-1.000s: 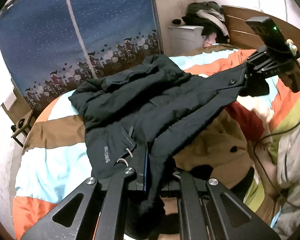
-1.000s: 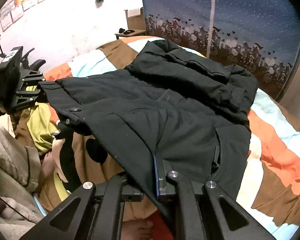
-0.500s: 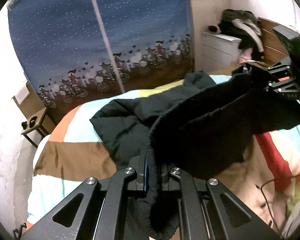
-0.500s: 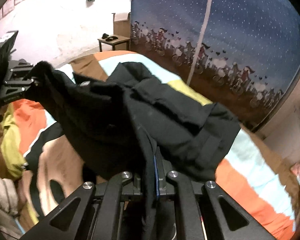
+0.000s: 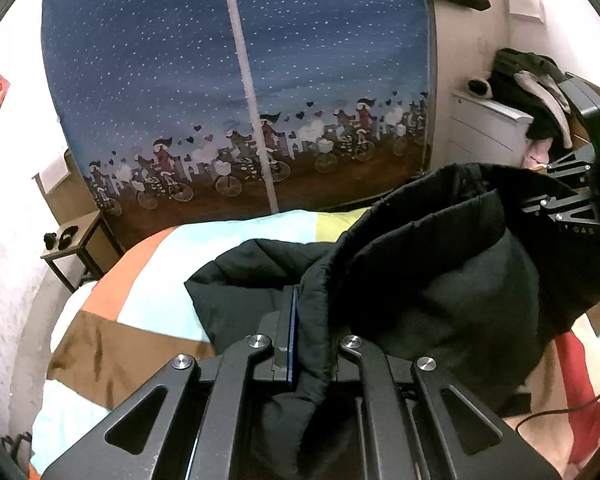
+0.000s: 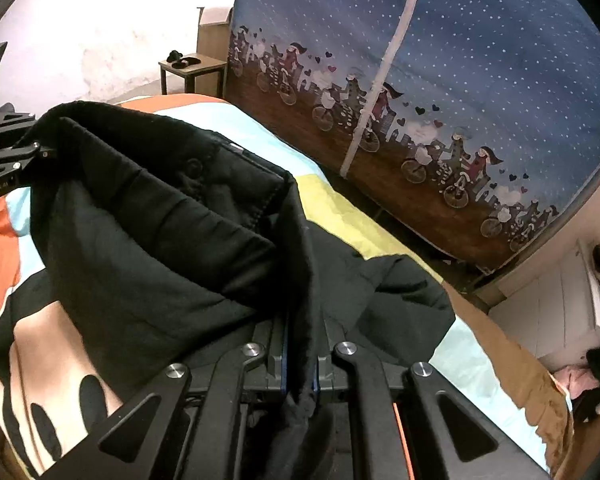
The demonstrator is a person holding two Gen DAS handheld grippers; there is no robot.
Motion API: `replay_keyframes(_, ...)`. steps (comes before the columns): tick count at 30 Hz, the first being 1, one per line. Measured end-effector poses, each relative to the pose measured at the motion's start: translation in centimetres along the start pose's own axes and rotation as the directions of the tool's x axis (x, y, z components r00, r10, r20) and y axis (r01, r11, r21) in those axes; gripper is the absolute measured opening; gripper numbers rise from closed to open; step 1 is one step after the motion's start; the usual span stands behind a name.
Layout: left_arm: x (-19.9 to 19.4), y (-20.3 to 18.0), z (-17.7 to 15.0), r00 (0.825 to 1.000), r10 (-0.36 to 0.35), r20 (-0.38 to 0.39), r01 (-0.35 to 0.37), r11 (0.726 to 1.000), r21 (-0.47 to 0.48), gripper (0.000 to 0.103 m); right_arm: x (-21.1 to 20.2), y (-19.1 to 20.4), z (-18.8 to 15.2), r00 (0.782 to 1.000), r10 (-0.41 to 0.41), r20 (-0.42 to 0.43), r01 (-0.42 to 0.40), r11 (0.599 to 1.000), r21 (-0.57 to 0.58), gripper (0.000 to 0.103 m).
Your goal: Fold large clothes
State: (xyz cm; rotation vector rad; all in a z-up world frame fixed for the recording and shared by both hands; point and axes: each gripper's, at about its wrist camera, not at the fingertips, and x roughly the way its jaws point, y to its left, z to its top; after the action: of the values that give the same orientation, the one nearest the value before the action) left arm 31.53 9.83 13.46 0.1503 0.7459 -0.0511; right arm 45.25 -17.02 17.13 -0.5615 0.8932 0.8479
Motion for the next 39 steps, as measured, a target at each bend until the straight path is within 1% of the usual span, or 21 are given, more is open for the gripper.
replay_keyframes(7,3.5,1.0,1.7,1.0,0.003,0.013,-0.003,0.999,-0.041,0.005,2.9,-2.3,1.5,1.0,-0.007,-0.005,0.007,0.999,0.032,0.008)
replay_keyframes(12,5.6,1.1,1.9,1.0,0.007,0.003,-0.007,0.999,-0.05,0.005,4.6,-3.2,1.3,1.0,-0.013,0.001,0.013,0.999,0.051,0.008)
replay_keyframes(19,8.3,1.4,1.9,0.999,0.016,-0.031,-0.018,0.999,-0.049,0.005,6.7,-3.5,1.0,1.0,-0.016,-0.004,0.016,0.998,0.058,0.009)
replay_keyframes(21,9.3,1.6,1.7,0.999,0.02,-0.05,-0.022,0.998,-0.051,0.005,7.1,-3.7,1.2,1.0,-0.014,-0.002,0.014,0.998,0.054,0.013)
replay_keyframes(25,11.2,1.8,1.3,0.996,0.022,-0.087,-0.027,0.998,-0.057,0.005,6.7,-4.9,1.6,0.999,-0.038,0.035,0.035,0.996,0.076,0.022)
replay_keyframes(27,11.7,2.0,1.4,0.995,0.021,-0.097,-0.027,0.998,-0.064,0.005,5.9,-6.2,1.8,0.996,-0.065,0.068,0.056,0.991,0.123,0.025)
replay_keyframes(28,12.0,2.2,1.5,0.994,0.017,-0.104,-0.025,0.997,-0.075,0.005,5.6,-6.7,1.8,0.994,-0.071,0.078,0.06,0.988,0.14,0.029)
replay_keyframes(30,12.3,2.6,1.5,0.993,0.002,-0.119,-0.015,0.994,-0.111,0.006,4.5,-7.7,1.8,0.988,-0.105,0.11,0.085,0.981,0.175,0.04)
replay_keyframes(31,12.1,2.7,1.5,0.993,-0.004,-0.12,-0.011,0.992,-0.128,0.006,3.9,-8.0,1.7,0.983,-0.133,0.128,0.108,0.977,0.185,0.053)
replay_keyframes(32,12.0,2.7,1.6,0.993,-0.01,-0.12,-0.006,0.99,-0.139,0.006,3.1,-8.2,1.5,0.972,-0.172,0.157,0.14,0.97,0.196,0.07)
replay_keyframes(33,11.8,2.7,1.6,0.993,-0.013,-0.116,-0.003,0.99,-0.14,0.006,2.3,-8.2,1.2,0.962,-0.201,0.185,0.164,0.966,0.2,0.077)
replay_keyframes(34,11.6,2.7,1.6,0.994,-0.014,-0.109,-0.001,0.99,-0.138,0.006,1.8,-8.2,1.0,0.954,-0.218,0.207,0.177,0.964,0.2,0.081)
replay_keyframes(35,11.4,2.7,1.7,0.994,-0.017,-0.109,0.002,0.991,-0.137,0.006,1.4,-8.2,0.9,0.948,-0.231,0.218,0.189,0.962,0.197,0.081)
replay_keyframes(37,11.2,2.8,1.7,0.993,-0.026,-0.114,0.01,0.989,-0.144,0.006,0.5,-7.8,0.4,0.93,-0.273,0.247,0.228,0.954,0.194,0.082)
replay_keyframes(38,11.1,2.9,1.8,0.993,-0.028,-0.117,0.01,0.988,-0.151,0.007,0.0,-7.6,0.2,0.916,-0.299,0.266,0.253,0.948,0.194,0.082)
replay_keyframes(39,10.9,3.0,1.9,0.992,-0.032,-0.119,0.013,0.986,-0.164,0.007,-0.7,-7.4,0.1,0.897,-0.333,0.29,0.285,0.939,0.195,0.083)
